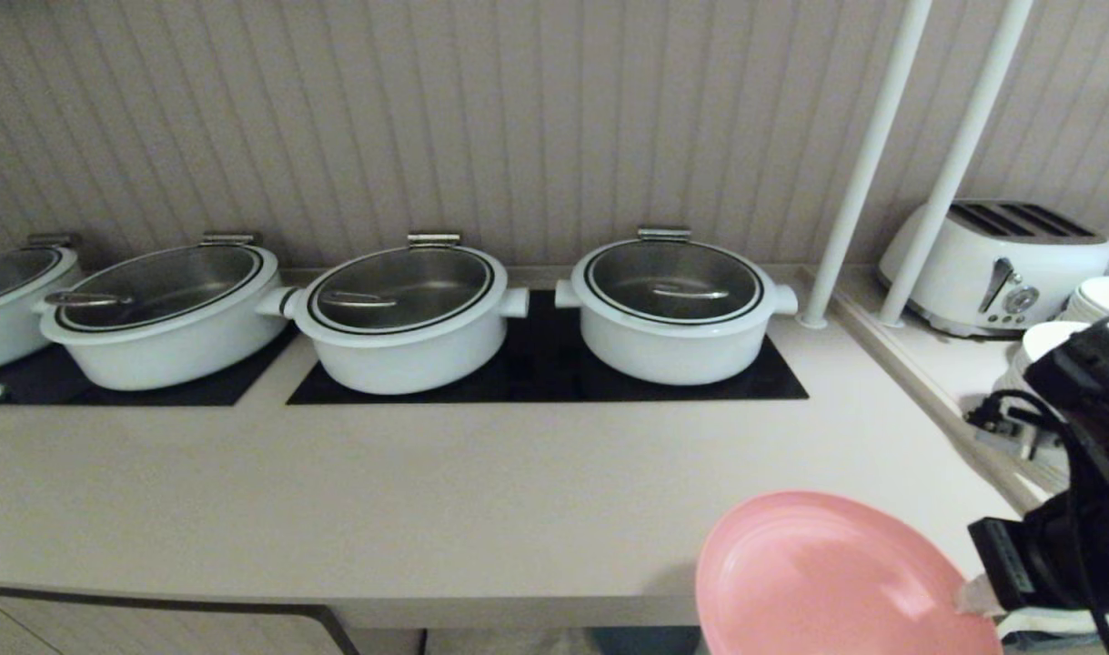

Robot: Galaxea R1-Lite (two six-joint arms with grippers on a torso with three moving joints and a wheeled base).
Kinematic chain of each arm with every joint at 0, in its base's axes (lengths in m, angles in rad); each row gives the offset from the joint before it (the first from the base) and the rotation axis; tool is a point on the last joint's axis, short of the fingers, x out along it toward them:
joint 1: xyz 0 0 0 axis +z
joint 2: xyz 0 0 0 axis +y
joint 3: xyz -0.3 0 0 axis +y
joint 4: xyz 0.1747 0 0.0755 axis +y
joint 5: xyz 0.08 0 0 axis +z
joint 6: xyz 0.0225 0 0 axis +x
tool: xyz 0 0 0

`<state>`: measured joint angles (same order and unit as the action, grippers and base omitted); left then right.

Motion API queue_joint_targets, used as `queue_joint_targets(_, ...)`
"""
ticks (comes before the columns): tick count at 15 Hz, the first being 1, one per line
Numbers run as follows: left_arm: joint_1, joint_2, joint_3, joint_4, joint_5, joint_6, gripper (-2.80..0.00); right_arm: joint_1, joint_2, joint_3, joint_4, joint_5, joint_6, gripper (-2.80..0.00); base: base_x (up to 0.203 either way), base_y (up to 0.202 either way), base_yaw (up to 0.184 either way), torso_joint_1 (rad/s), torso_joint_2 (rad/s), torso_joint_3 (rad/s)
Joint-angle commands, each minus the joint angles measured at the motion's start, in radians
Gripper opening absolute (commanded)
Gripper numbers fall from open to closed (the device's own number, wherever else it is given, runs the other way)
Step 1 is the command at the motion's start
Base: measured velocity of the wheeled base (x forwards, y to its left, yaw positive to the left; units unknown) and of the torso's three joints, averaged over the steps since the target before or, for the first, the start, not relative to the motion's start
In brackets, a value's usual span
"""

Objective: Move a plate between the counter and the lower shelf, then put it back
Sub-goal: Put the plate in the cupboard

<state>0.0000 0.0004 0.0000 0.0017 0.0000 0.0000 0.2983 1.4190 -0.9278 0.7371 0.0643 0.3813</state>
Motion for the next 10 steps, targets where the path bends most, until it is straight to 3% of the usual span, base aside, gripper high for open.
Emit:
queue_joint_targets(1,0.0,0.0,0.0,0.0,0.0,0.0,-2.8,-0.001,-0.056,0.03,0.012,0.0,0.001,-2.8,0.0,0.0,0.0,0.0,0.0,0.0)
queue_joint_targets(10,0.0,0.0,0.0,0.0,0.0,0.0,-2.8,-0.002,-0.193,0.208,0.021,0.0,0.002,-2.8,0.0,0.0,0.0,0.0,0.0,0.0)
